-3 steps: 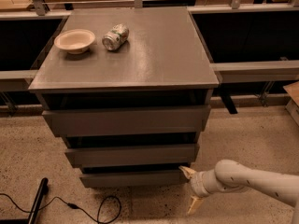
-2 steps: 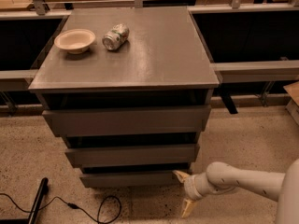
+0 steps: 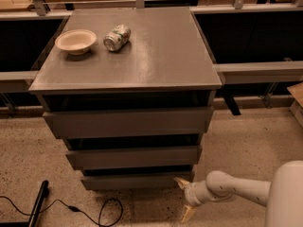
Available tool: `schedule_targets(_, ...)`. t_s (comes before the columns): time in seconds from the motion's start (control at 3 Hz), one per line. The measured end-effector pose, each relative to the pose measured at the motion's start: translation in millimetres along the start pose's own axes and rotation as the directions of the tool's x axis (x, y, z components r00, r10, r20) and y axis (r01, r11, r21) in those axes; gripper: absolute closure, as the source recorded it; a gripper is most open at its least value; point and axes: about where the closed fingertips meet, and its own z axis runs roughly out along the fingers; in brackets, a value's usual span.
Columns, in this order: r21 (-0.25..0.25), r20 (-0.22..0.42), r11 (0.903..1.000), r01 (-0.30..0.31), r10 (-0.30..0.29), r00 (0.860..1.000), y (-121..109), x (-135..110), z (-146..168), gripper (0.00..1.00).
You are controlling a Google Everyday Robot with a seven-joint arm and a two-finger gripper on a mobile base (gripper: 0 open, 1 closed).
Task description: Open bottom drawer
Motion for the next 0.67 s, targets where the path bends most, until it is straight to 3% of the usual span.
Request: schedule_targets(0.67,0.036,-0.021,0.9993,-0.002,0.003,1.000,-25.7,23.2,23.5,0.00)
